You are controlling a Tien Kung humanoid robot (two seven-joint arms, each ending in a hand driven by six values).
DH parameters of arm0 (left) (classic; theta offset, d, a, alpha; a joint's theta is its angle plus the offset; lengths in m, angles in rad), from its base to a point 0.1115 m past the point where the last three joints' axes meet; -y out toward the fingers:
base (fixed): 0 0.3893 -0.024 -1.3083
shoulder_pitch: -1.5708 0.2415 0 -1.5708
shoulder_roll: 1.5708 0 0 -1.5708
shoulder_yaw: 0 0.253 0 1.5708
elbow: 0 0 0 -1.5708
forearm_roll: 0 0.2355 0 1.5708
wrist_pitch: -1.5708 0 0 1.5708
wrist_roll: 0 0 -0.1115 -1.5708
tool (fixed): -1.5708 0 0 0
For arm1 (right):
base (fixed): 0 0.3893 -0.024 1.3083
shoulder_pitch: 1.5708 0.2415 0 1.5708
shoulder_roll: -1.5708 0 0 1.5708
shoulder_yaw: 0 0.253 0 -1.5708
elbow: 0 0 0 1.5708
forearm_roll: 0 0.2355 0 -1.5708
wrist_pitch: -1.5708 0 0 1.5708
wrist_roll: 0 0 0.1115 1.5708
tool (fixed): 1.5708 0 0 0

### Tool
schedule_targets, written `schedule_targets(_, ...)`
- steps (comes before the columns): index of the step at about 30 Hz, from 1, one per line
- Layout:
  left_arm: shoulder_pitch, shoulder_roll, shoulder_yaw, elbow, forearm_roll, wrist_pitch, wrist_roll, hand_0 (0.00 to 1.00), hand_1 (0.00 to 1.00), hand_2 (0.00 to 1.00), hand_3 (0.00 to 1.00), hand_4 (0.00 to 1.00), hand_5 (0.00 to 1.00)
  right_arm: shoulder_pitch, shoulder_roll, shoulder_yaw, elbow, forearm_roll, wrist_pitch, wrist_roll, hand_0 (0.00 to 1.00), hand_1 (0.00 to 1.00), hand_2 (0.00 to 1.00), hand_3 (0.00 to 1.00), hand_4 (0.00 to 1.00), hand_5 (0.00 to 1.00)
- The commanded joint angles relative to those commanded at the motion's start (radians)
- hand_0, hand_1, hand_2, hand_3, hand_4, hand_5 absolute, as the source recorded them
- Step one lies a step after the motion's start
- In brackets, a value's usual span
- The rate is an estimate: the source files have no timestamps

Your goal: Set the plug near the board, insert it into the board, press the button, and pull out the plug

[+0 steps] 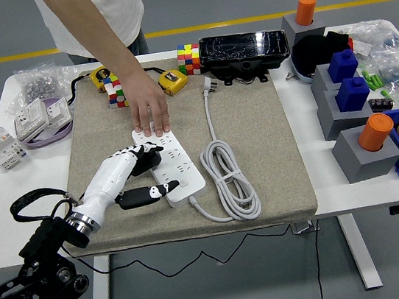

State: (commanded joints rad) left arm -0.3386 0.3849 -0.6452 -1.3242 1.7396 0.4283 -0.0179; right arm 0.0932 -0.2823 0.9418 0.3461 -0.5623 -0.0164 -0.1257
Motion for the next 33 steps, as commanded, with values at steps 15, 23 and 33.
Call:
schedule_targets(15,-0.030,-0.001,0.026,0.004,0.022,-0.010,0.025,0.807,0.836,0.830,0.757,0.920,0.688,0.001,0.002,-0.001,0.000,0.003,0.000,0.000,0.582,0.672,0.685,0.617,0.980,0.522)
schedule_targets(23,-0.049,-0.012,0.061,0.012,-0.003,-0.024,0.039,0.801,0.824,0.828,0.755,0.921,0.694,0.002,0.003,-0.004,0.001,0.004,-0.001,0.001,0.582,0.672,0.685,0.617,0.979,0.522)
schedule_targets(33,-0.073,-0.028,0.089,0.020,-0.031,-0.028,0.040,0.776,0.800,0.813,0.751,0.923,0.700,0.003,0.003,-0.004,0.002,0.007,-0.001,0.001,0.582,0.672,0.685,0.618,0.979,0.521)
